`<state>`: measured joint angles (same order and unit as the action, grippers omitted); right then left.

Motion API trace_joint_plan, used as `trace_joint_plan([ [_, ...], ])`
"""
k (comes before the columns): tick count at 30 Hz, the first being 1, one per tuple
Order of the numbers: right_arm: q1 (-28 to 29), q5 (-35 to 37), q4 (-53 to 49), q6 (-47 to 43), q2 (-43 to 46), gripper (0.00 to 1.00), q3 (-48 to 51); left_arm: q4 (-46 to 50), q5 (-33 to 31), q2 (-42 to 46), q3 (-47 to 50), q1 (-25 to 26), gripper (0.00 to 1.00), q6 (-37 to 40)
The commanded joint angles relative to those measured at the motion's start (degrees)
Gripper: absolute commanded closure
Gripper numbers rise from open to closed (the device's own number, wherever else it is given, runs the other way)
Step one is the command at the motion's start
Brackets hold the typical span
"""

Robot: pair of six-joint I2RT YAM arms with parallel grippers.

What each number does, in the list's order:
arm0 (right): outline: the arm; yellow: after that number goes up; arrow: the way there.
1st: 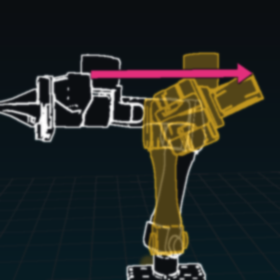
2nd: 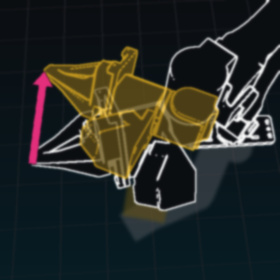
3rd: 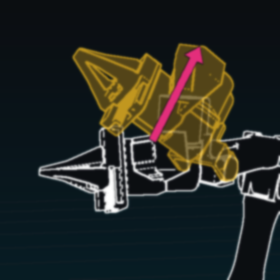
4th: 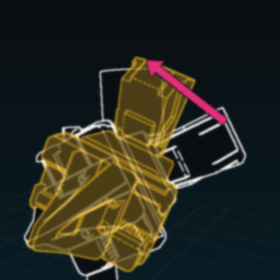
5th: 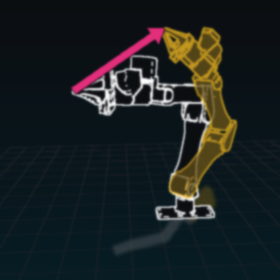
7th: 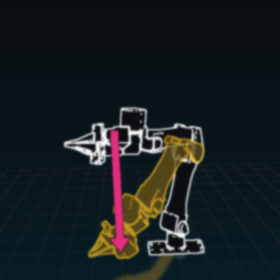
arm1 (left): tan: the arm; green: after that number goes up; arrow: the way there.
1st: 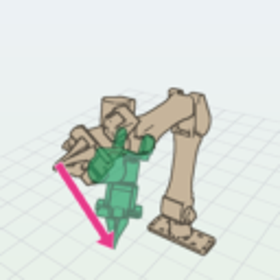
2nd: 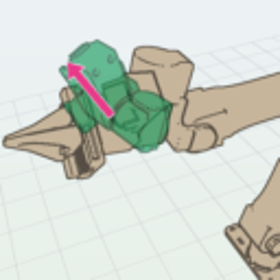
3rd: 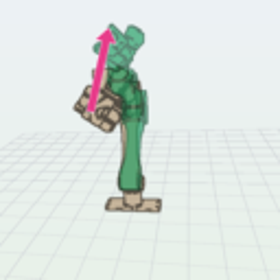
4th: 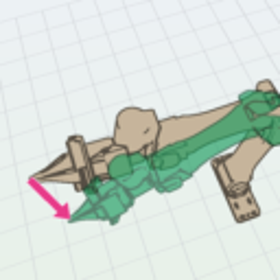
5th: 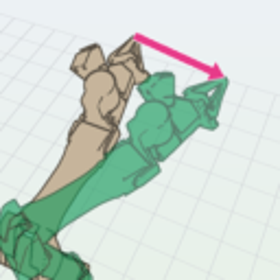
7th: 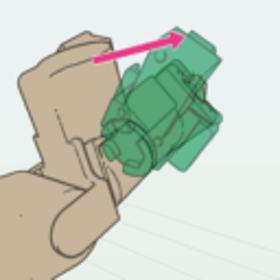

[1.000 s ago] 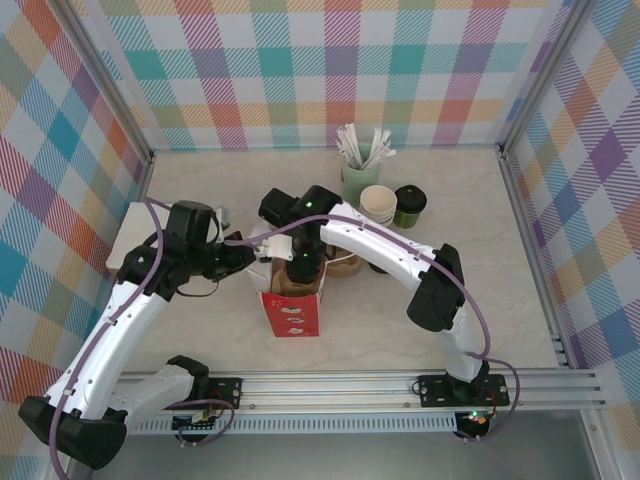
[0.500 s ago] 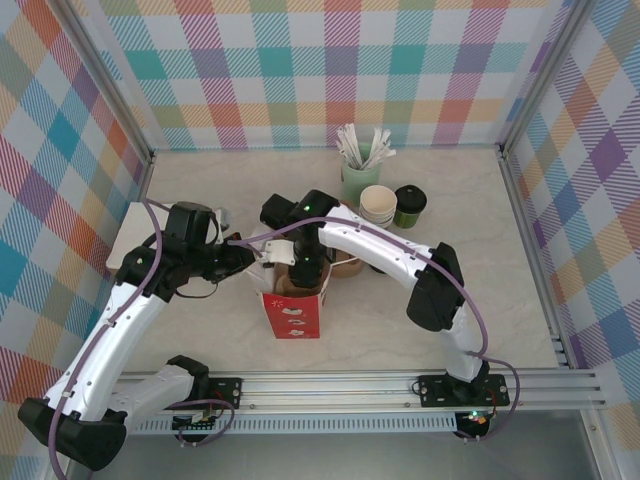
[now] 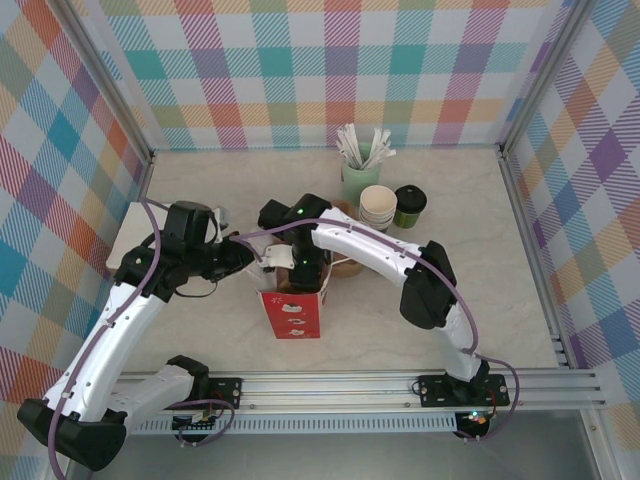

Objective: Pack the takeout coffee

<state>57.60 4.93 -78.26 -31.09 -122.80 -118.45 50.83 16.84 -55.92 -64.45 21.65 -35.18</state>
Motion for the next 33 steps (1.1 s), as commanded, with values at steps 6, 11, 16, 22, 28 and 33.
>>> trace_joint_plan([
  [6,0.5,2.5,-2.1,-1.2,-4.4,0.54,3.8,-4.2,4.2,0.1,-4.2,0.6,1.00,-0.2],
  [11,0.6,2.1,-1.4,-1.0,-4.8,0.53,4.8,-4.3,4.2,-0.1,-4.3,0.8,1.00,-0.3],
  [16,0.7,1.3,-0.7,-0.6,-5.9,0.52,5.2,-4.3,4.0,-0.2,-4.4,1.1,1.00,-0.3],
  [22,0.7,1.1,-0.4,-0.6,-7.0,0.51,6.0,-4.3,3.7,-0.3,-4.2,1.3,1.00,-0.4],
  [28,0.7,0.6,-0.2,-0.5,-6.7,0.45,5.6,-4.6,3.7,-0.2,-3.7,1.5,1.00,-0.6],
  [33,0.7,-0.2,0.2,-0.2,-5.4,0.39,4.0,-4.3,3.5,-0.2,-3.5,1.6,1.00,-0.7],
])
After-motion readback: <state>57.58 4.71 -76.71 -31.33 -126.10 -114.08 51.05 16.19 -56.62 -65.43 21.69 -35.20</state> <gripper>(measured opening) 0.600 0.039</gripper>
